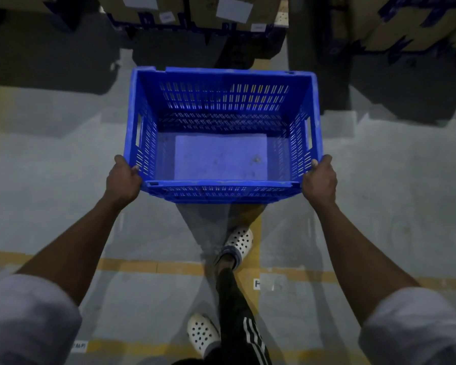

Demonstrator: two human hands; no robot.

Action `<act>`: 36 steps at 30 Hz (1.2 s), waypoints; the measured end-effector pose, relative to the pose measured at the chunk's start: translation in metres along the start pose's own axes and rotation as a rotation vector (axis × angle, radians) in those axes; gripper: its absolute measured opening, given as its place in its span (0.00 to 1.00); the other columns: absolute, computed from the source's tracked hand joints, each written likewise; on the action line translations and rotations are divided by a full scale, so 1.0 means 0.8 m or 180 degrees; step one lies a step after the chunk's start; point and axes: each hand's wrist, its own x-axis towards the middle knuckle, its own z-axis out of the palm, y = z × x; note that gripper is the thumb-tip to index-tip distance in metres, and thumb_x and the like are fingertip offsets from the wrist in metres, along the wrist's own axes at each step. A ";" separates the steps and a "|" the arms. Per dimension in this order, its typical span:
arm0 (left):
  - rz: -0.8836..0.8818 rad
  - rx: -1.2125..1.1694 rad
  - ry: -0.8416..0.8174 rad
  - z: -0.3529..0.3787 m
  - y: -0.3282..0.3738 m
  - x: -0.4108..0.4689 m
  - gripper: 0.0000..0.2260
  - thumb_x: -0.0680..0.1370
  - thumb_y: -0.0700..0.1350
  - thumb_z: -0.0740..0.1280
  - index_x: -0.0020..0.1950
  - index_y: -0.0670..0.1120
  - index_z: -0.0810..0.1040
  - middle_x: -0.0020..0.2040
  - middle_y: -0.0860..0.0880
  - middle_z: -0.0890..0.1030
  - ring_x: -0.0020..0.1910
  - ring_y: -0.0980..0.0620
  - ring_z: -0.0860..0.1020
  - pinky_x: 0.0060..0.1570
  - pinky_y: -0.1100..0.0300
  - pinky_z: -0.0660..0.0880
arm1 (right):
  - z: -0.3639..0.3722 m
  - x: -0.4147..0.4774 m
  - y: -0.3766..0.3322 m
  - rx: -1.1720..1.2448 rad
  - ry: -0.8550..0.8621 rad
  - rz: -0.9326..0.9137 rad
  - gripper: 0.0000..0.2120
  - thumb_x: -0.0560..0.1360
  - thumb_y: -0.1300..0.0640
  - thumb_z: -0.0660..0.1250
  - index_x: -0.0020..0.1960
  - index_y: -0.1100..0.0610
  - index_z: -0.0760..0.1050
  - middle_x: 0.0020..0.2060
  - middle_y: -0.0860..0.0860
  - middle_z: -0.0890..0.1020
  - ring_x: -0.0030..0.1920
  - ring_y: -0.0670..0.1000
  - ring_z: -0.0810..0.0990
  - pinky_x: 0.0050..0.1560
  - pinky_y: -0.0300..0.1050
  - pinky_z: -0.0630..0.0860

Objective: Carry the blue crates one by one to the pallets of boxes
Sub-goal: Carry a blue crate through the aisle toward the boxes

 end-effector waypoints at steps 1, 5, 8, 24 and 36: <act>-0.0013 -0.0045 0.0073 0.003 -0.001 -0.004 0.13 0.91 0.44 0.66 0.69 0.37 0.68 0.73 0.31 0.79 0.69 0.28 0.81 0.55 0.41 0.77 | 0.004 -0.002 0.004 0.0048 0.0066 0.0009 0.10 0.90 0.55 0.58 0.63 0.62 0.68 0.61 0.65 0.81 0.58 0.69 0.81 0.48 0.53 0.69; 0.0172 0.0102 0.0022 -0.011 0.002 0.008 0.13 0.91 0.46 0.67 0.67 0.39 0.67 0.72 0.30 0.79 0.67 0.26 0.82 0.57 0.35 0.80 | 0.024 -0.023 0.012 0.0040 0.0372 0.0223 0.13 0.91 0.52 0.56 0.64 0.62 0.68 0.61 0.65 0.81 0.58 0.69 0.80 0.46 0.54 0.68; 0.0165 0.0232 0.0055 -0.016 0.000 0.015 0.14 0.90 0.46 0.67 0.67 0.38 0.67 0.70 0.29 0.80 0.65 0.24 0.82 0.58 0.34 0.79 | 0.030 -0.024 0.010 0.0037 0.0399 0.0251 0.12 0.91 0.52 0.56 0.64 0.62 0.68 0.61 0.64 0.80 0.58 0.68 0.80 0.46 0.55 0.67; 0.0123 0.0212 0.0007 -0.017 -0.004 0.024 0.14 0.91 0.53 0.65 0.62 0.45 0.64 0.68 0.32 0.82 0.63 0.27 0.83 0.55 0.35 0.82 | 0.023 -0.040 -0.003 -0.0113 0.0363 0.0414 0.13 0.91 0.50 0.55 0.65 0.59 0.68 0.64 0.61 0.78 0.61 0.68 0.79 0.49 0.61 0.73; 0.0049 -0.0159 -0.0240 -0.014 -0.031 -0.032 0.16 0.92 0.54 0.63 0.63 0.43 0.63 0.74 0.31 0.78 0.68 0.27 0.81 0.56 0.40 0.78 | 0.018 -0.061 0.014 -0.0106 0.0262 0.0448 0.13 0.91 0.50 0.56 0.68 0.58 0.68 0.67 0.60 0.78 0.65 0.68 0.76 0.52 0.61 0.73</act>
